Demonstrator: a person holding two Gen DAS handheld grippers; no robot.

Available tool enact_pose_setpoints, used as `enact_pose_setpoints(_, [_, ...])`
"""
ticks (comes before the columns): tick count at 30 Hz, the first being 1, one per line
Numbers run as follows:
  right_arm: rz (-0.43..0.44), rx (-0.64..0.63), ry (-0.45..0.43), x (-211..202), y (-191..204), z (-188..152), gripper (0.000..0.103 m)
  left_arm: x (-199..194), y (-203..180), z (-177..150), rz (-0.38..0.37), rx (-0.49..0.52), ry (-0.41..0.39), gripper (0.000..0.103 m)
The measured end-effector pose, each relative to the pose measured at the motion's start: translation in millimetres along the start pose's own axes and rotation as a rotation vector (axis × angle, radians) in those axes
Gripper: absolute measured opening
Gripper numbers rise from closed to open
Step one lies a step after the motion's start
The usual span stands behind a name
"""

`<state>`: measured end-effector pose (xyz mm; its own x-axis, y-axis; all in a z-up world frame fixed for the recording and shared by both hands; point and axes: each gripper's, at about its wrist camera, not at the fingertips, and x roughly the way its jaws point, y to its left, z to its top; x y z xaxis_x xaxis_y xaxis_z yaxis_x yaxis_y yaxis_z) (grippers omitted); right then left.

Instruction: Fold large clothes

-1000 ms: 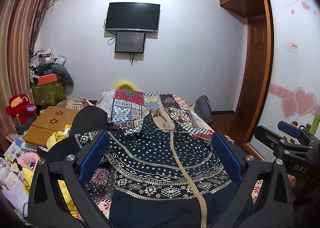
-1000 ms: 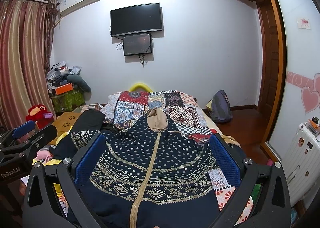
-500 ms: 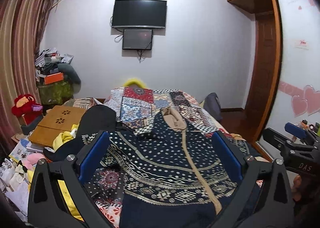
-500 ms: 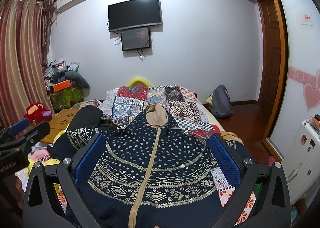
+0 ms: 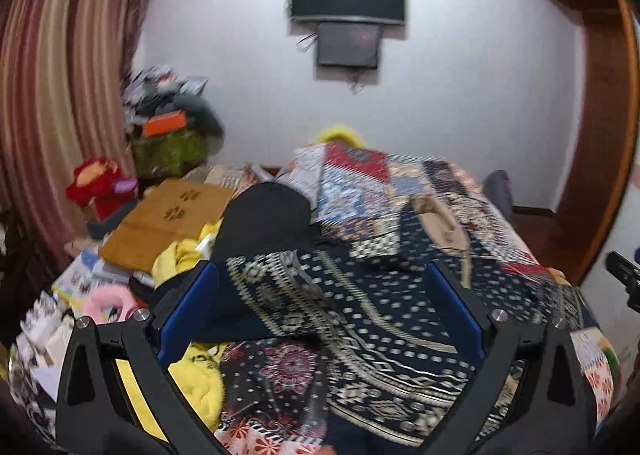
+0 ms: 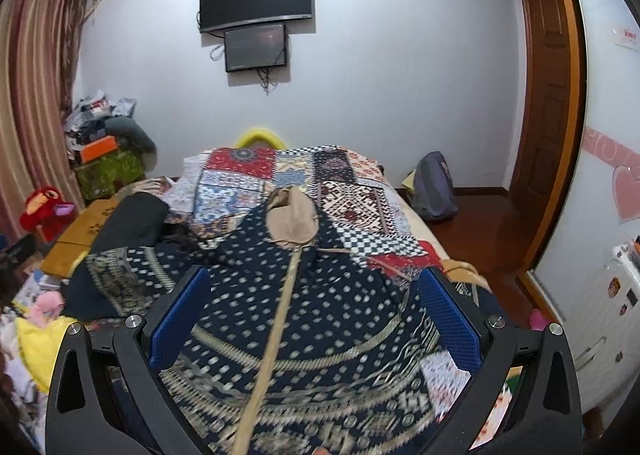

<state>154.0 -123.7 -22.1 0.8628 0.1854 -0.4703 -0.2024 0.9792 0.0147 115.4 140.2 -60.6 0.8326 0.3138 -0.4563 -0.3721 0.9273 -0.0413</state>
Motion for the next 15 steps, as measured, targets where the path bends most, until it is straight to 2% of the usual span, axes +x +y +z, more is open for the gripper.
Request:
enact_pose_setpoints(4, [-0.036, -0.022, 0.029, 32, -6, 10, 0.103, 38, 44, -5, 0.049, -0.077, 0.064, 0.103])
enact_pose_setpoints(7, [-0.030, -0.027, 0.056, 49, -8, 12, 0.103, 65, 74, -13, 0.045, -0.134, 0.136, 0.103])
enact_pose_setpoints(10, [-0.021, -0.052, 0.093, 71, -7, 13, 0.103, 95, 104, -28, -0.003, -0.198, 0.261, 0.103])
enact_pose_setpoints(15, [0.008, -0.071, 0.187, 102, -2, 4, 0.103, 138, 154, -69, -0.122, -0.420, 0.424, 0.103])
